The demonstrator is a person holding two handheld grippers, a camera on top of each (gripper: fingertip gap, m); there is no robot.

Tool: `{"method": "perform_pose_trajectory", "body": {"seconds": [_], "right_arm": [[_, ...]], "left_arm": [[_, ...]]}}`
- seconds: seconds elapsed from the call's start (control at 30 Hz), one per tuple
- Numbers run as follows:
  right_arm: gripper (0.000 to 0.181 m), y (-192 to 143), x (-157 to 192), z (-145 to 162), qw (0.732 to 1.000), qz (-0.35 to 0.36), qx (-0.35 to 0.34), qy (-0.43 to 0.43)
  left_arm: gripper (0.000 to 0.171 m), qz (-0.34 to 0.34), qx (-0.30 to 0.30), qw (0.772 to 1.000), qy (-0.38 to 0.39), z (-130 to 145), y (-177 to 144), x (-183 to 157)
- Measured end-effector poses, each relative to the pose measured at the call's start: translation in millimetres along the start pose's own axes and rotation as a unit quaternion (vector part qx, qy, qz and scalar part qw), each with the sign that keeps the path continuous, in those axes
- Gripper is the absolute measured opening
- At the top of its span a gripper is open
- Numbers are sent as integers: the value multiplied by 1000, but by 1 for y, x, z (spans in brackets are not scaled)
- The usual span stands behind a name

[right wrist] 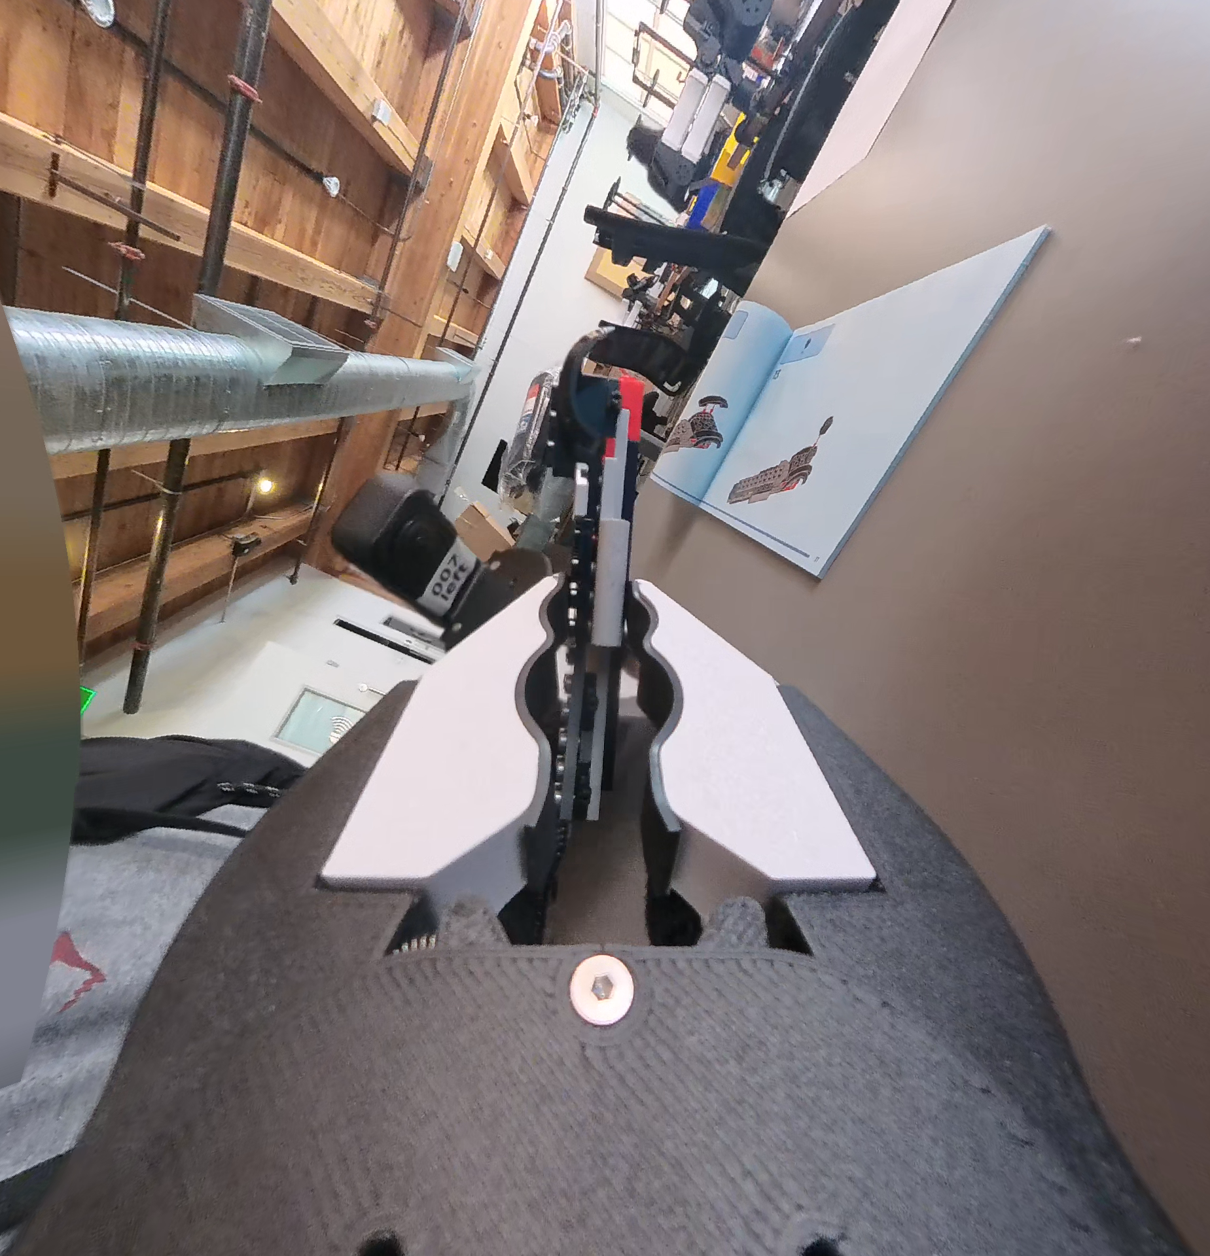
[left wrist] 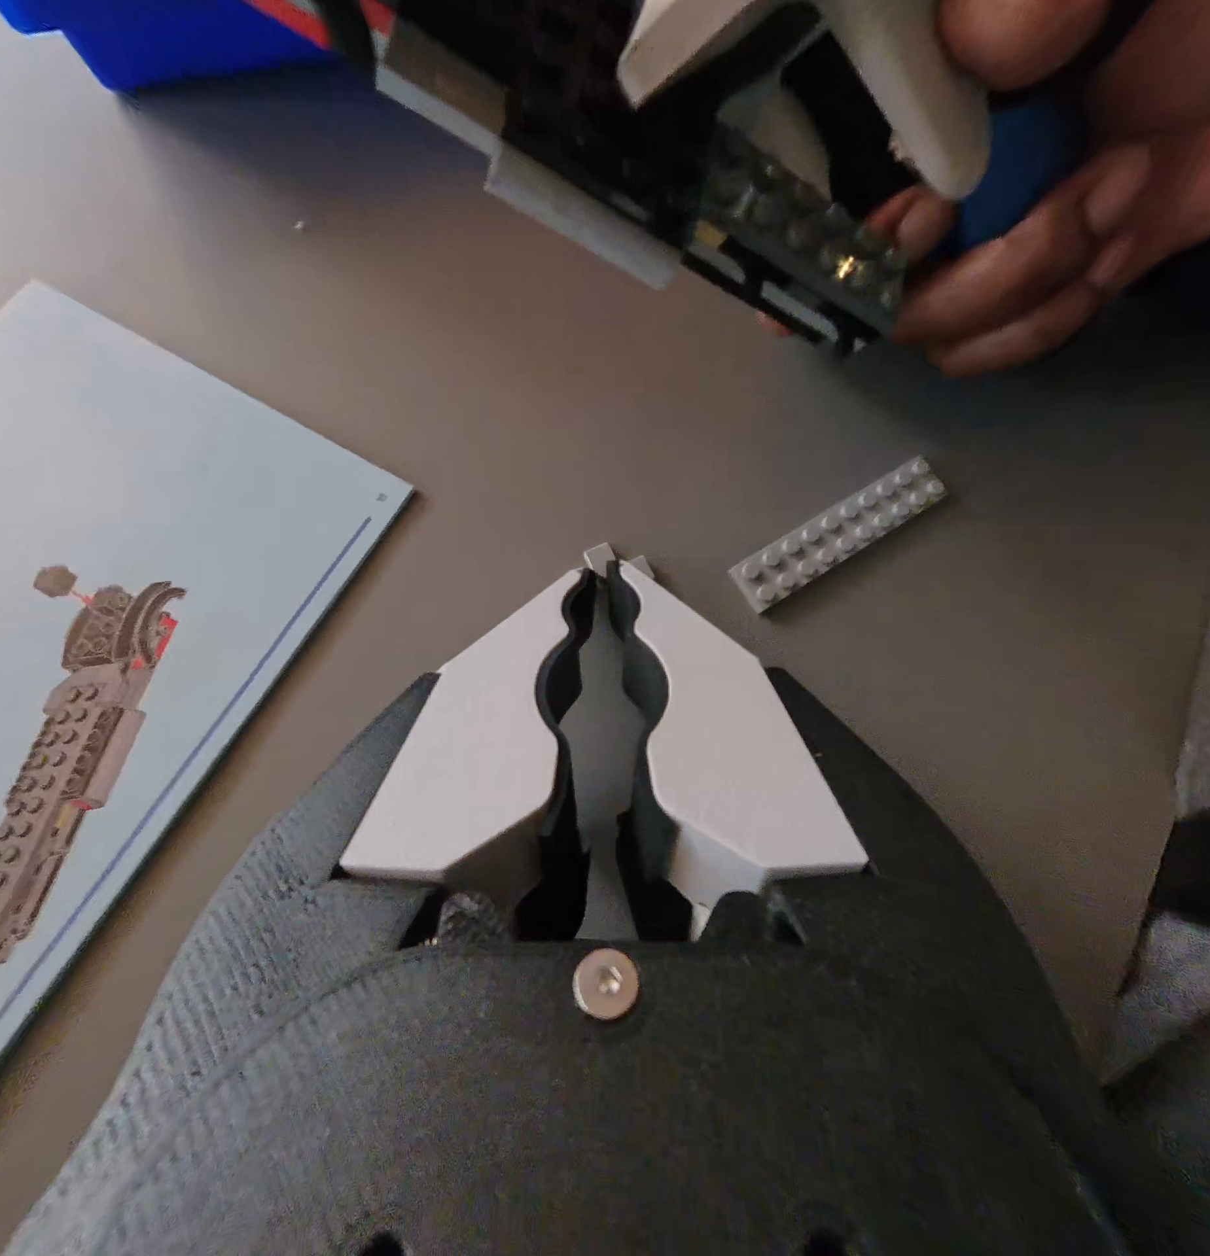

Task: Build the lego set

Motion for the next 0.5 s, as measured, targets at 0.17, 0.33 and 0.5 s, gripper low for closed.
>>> {"method": "perform_pose_trajectory", "body": {"seconds": [0.17, 0.33, 0.5], "right_arm": [[17, -1, 0, 0, 1000, 0, -1, -1], [17, -1, 0, 0, 1000, 0, -1, 1], [17, 0, 0, 1, 1000, -3, -3, 9]], "left_arm": [[24, 22, -20, 999, -29, -5, -13, 6], [34, -24, -14, 999, -45, 1, -5, -1], [13, -89, -4, 996, 0, 3, -3, 0]]}}
Point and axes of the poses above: each gripper's, where its closed fingertips meet, y out along the fingers, z out of its underside, x = y × z across the jaws, the point moved 4 cm from there along -y, back along the fingers, and after that the axes turned 2 degrees about -y, right-handed, at the moved point
